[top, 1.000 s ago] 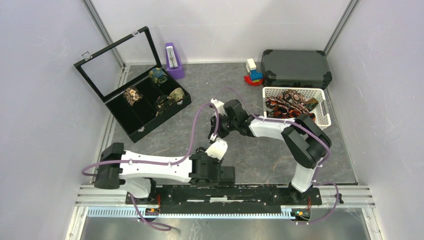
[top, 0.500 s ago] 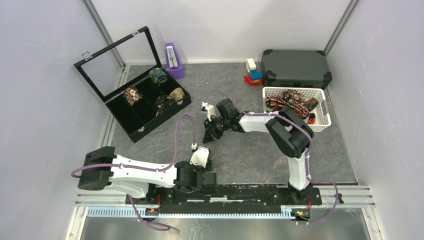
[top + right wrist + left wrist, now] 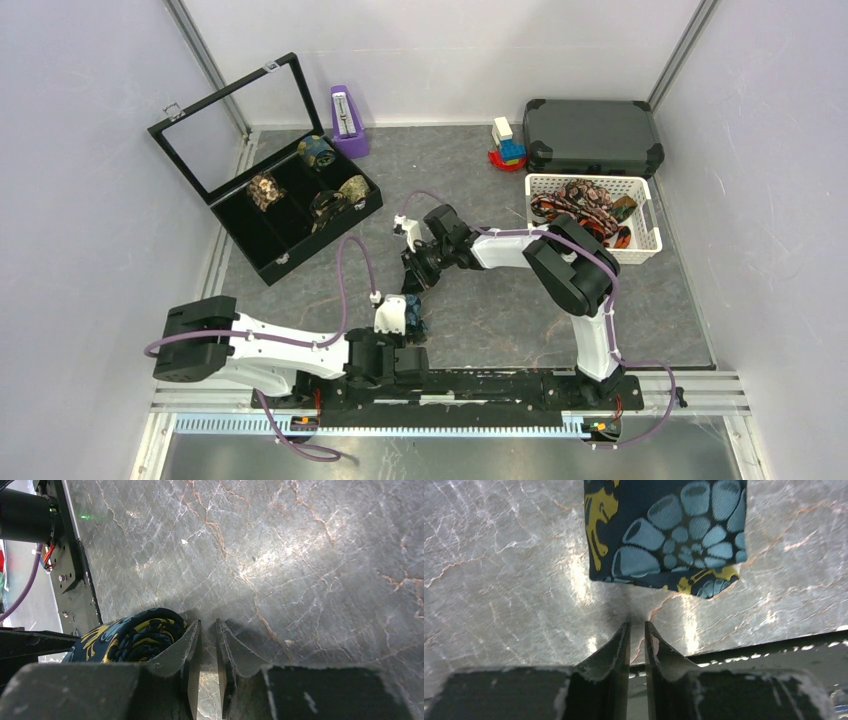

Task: Roll the ties
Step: Roll the tie at the center of the board.

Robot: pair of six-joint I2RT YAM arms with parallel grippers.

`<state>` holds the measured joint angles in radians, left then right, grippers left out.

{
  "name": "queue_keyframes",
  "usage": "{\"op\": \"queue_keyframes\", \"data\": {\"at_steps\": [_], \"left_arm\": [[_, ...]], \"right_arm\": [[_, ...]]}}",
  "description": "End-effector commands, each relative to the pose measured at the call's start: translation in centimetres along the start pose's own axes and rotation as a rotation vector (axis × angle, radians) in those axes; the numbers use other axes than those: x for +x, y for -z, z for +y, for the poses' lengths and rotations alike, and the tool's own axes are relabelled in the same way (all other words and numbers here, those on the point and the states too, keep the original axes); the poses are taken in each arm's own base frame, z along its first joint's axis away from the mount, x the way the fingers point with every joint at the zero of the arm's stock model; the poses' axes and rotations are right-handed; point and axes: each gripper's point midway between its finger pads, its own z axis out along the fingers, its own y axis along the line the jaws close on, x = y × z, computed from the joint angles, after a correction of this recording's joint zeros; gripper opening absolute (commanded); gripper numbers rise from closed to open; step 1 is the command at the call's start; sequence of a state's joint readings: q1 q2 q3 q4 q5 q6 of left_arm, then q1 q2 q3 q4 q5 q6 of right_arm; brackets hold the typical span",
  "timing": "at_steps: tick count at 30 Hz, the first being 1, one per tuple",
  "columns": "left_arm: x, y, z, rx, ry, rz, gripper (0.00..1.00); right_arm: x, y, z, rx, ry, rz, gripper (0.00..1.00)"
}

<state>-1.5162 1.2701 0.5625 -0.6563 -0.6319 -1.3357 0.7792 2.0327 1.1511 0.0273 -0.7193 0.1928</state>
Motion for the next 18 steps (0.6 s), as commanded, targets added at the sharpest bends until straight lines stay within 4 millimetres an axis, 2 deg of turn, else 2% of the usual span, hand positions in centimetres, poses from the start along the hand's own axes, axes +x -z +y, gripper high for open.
{"op": "queue_keyframes", "data": {"at_steps": [1,18], "left_arm": [[-0.4,-1.1,-1.0,0.038,0.127,-0.043,0.22],[-1.1,-3.5,-0.3,-0.039,0.153,-0.082,0.21]], "right_arm": [[0.6,-0.4,0.2,-0.015,0.025,0.027,0.23],[4.2,-0.7,2.9,-0.05,-0.004,0.071,0.21]]}}
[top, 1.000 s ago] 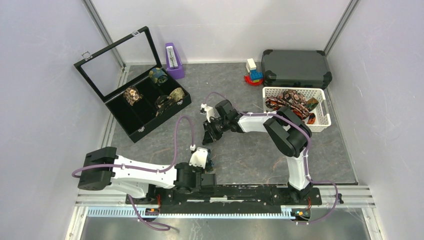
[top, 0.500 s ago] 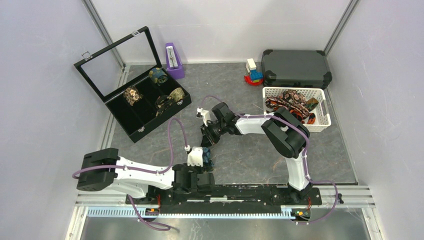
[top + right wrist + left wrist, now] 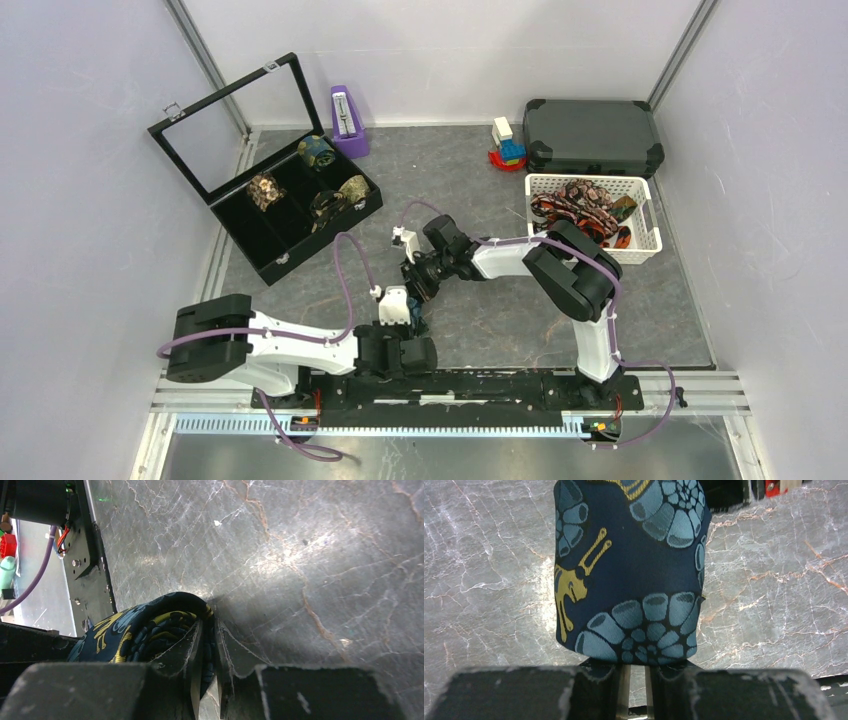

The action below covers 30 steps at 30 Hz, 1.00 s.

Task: Roll the ties
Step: Roll the tie at the center of the board.

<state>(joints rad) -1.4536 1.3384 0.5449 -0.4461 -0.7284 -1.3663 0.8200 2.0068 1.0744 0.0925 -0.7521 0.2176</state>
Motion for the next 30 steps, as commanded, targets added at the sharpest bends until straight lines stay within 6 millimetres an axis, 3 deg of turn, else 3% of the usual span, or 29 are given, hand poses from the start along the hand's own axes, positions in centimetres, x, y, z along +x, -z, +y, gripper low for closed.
{"op": "queue_keyframes", "data": {"at_steps": [1,15,21,26,30], "left_arm": [[1.4,-1.1,2.2,-0.077,-0.008,0.035,0.21],[1.2,-1.5,2.4,-0.1,-0.05,0.047,0.22],[1.7,-0.5,2.2,-0.115,-0.107,0.076,0.23],[1.5,0.7,2.3,-0.132,-0.15,0.069,0.32],[1.7,1.3,2.0,-0.132,-0.177,0.078,0.37]], "right_arm": [[2.4,-0.2,0.8,0.007,-0.013,0.053,0.21],[3.6,-0.7,1.5,0.007,-0.013,0.069,0.2],[0.7,-0.4,-0.6,0.082,0.003,0.046,0.21],[-1.8,1.0,-2.2,0.171,0.0,0.024,0.3],[-3.5,2.0,-2.4,0.212,0.007,0.001,0.37]]}}
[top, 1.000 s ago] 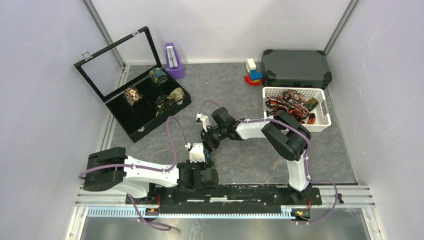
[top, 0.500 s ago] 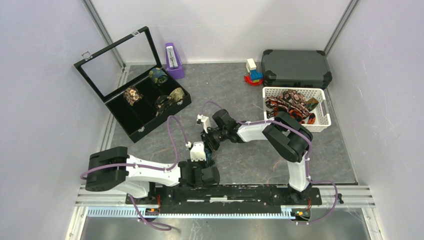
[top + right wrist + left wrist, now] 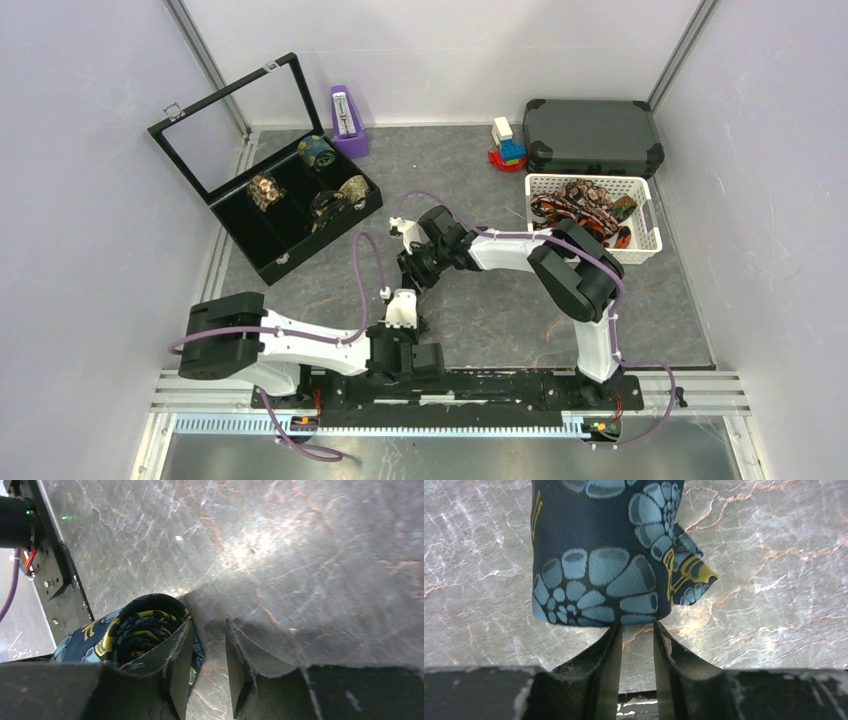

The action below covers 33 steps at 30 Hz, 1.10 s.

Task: Roll the ties
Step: Roll the tie at the center of the board.

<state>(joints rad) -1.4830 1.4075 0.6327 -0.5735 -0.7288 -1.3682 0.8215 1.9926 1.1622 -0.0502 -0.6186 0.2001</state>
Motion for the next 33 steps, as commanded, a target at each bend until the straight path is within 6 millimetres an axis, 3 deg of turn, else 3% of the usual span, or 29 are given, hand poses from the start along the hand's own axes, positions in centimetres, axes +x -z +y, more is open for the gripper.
{"op": "queue_keyframes", "data": {"at_steps": [1,6,11,16,20,26,33], "left_arm": [[1.5,0.8,1.9,-0.074,-0.095,0.06,0.38],[1.2,2.5,1.3,-0.066,-0.15,0.069,0.54],[0.5,4.7,0.9,-0.043,-0.208,0.09,0.73],[-2.2,7.4,1.7,0.002,-0.185,0.046,0.76],[-4.2,9.0,2.4,0.056,-0.155,0.019,0.79],[-6.2,10.2,3.4,0.11,-0.124,-0.033,0.88],[-6.3,9.8,4.3,0.152,-0.059,-0.059,0.91]], "right_arm": [[-2.2,1.4,-1.2,0.087,0.013,-0.019,0.39],[-5.1,3.4,-0.9,0.148,0.016,-0.082,0.44],[-8.6,7.3,0.9,0.21,0.008,-0.215,0.46],[-10.1,11.4,3.8,0.21,-0.041,-0.388,0.45],[-9.9,13.0,6.5,0.156,-0.069,-0.47,0.39],[-7.7,11.2,10.5,0.088,-0.058,-0.449,0.3],[-5.2,8.0,11.4,0.082,-0.06,-0.38,0.21]]}}
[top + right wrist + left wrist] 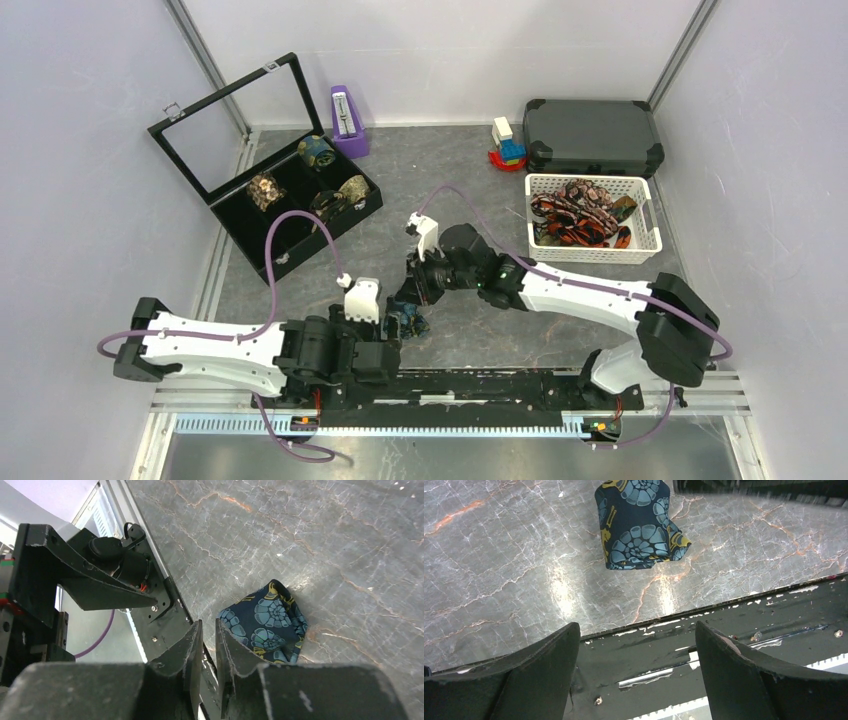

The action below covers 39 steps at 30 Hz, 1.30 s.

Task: Roll the ties
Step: Roll the tie at the center of the board, then pick up the tie at the center of the board.

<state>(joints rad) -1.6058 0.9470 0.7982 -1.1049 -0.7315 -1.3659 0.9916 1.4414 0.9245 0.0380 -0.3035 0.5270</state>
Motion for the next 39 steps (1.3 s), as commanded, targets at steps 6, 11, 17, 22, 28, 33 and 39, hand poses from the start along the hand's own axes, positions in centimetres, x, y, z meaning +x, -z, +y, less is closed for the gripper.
{"op": "queue_keyframes", "data": {"at_steps": [6,11,17,22,28,33,39], "left_arm": [[-0.5,-0.5,1.4,0.003,-0.023,-0.066,0.92],[-0.5,-0.6,1.6,-0.002,-0.025,-0.067,0.93],[-0.6,-0.6,1.7,0.001,-0.021,-0.074,0.93],[-0.8,-0.6,1.6,-0.001,-0.024,-0.081,0.93],[-0.9,-0.7,1.5,-0.001,-0.022,-0.087,0.94],[-0.8,-1.0,1.6,-0.004,-0.017,-0.092,0.94],[-1.3,-1.6,1.3,0.027,0.03,-0.096,0.98]], "right_arm": [[-0.1,-2.8,1.0,0.012,0.008,-0.001,0.2],[1.4,-3.6,-0.3,0.056,-0.001,0.034,0.16],[3.3,-3.6,-2.1,0.102,0.01,0.063,0.14],[4.8,-3.3,-3.4,0.143,0.02,0.081,0.13],[6.1,-3.0,-4.4,0.16,0.02,0.1,0.12],[6.8,-2.6,-4.9,0.171,0.018,0.103,0.11],[7.7,-2.1,-5.7,0.182,0.012,0.108,0.11]]}}
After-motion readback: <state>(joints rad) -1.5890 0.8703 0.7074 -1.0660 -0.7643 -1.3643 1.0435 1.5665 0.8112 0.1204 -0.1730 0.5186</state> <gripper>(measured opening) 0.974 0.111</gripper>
